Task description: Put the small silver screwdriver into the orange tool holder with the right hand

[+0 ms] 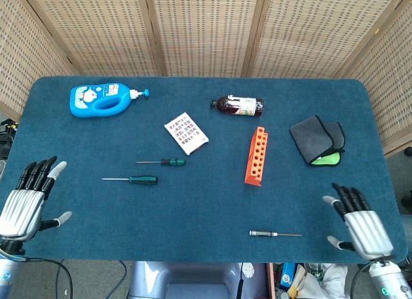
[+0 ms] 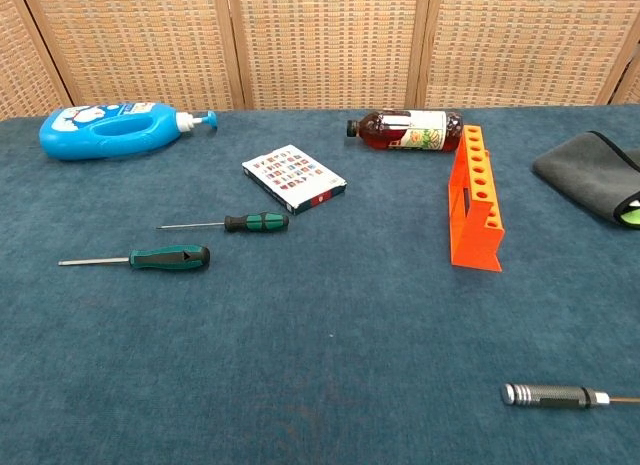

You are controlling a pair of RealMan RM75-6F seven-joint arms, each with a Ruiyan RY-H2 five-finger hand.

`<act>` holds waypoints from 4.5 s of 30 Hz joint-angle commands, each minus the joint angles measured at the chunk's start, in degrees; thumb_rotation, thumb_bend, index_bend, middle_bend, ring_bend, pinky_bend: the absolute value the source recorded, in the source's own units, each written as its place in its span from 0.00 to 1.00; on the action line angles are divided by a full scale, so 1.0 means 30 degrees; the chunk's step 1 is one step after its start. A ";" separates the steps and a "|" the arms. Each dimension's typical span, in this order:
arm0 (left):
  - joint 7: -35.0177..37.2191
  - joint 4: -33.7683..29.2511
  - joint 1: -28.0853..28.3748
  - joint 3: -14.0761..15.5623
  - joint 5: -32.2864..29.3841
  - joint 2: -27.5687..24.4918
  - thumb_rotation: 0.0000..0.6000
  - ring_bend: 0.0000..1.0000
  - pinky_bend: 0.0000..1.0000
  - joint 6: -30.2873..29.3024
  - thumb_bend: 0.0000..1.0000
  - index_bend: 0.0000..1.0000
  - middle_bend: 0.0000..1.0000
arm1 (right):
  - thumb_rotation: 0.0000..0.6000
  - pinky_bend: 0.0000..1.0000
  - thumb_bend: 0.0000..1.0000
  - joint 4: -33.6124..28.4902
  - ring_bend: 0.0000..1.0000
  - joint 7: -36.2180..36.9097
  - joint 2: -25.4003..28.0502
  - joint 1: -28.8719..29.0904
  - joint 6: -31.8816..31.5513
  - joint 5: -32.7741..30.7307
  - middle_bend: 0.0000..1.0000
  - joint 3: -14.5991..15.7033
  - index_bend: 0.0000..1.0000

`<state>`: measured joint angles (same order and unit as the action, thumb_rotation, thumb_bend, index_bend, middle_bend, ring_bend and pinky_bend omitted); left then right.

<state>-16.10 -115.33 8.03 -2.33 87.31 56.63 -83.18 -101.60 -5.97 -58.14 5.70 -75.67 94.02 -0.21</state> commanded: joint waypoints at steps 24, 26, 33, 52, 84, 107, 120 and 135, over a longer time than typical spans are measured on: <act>-0.1039 -0.0017 0.0310 -0.0244 -0.1140 0.0385 1.00 0.00 0.00 0.0433 0.00 0.00 0.00 | 1.00 0.00 0.21 0.0225 0.00 -0.4272 -0.5288 0.5701 0.8635 -0.4637 0.00 -0.0160 0.43; -0.0987 -0.0027 0.0305 -0.0258 -0.1181 0.0362 1.00 0.00 0.00 0.0410 0.00 0.00 0.00 | 1.00 0.00 0.22 0.0351 0.00 -0.5139 -0.5832 0.5876 0.8665 -0.5240 0.00 -0.0187 0.43; -0.0727 -0.0075 0.0307 -0.0279 -0.1241 0.0215 1.00 0.00 0.00 0.0401 0.00 0.00 0.00 | 1.00 0.00 0.22 0.1423 0.00 -0.7795 -0.7257 0.6357 0.8214 -0.6611 0.00 -0.0200 0.43; -0.0244 -0.0168 0.0343 -0.0346 -0.1474 -0.0023 1.00 0.00 0.00 0.0437 0.00 0.00 0.00 | 1.00 0.00 0.24 0.1498 0.00 -0.8371 -0.7725 0.6568 0.7655 -0.8476 0.00 0.0619 0.52; -0.0266 -0.0274 0.0430 -0.0185 -0.1373 -0.0028 1.00 0.00 0.00 0.0600 0.00 0.00 0.00 | 1.00 0.00 0.40 -0.0089 0.00 -0.3331 -0.6015 0.6454 0.5335 -0.4304 0.00 0.0585 0.68; -0.0423 -0.0497 0.0394 -0.0068 -0.1074 -0.0063 1.00 0.00 0.00 0.0470 0.00 0.00 0.00 | 1.00 0.00 0.42 -0.4027 0.00 0.9685 -0.0449 0.9819 0.8543 -1.1586 0.00 -0.6597 0.68; 0.0157 -0.0605 0.0288 -0.0075 -0.1051 -0.0404 1.00 0.00 0.00 0.0376 0.00 0.00 0.00 | 1.00 0.00 0.43 -0.1573 0.00 1.3796 -0.2688 1.0902 1.0473 -1.4764 0.01 -0.8432 0.68; 0.0104 -0.0616 0.0285 0.0047 -0.0945 -0.0427 1.00 0.00 0.00 0.0517 0.00 0.00 0.00 | 1.00 0.00 0.43 -0.1044 0.00 1.3548 -0.3816 1.0823 1.0434 -1.4619 0.01 -0.8178 0.68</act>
<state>-15.78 -117.18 8.89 -2.19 84.47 55.35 -81.63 -104.84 34.78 -69.47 38.09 -44.42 50.19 -24.79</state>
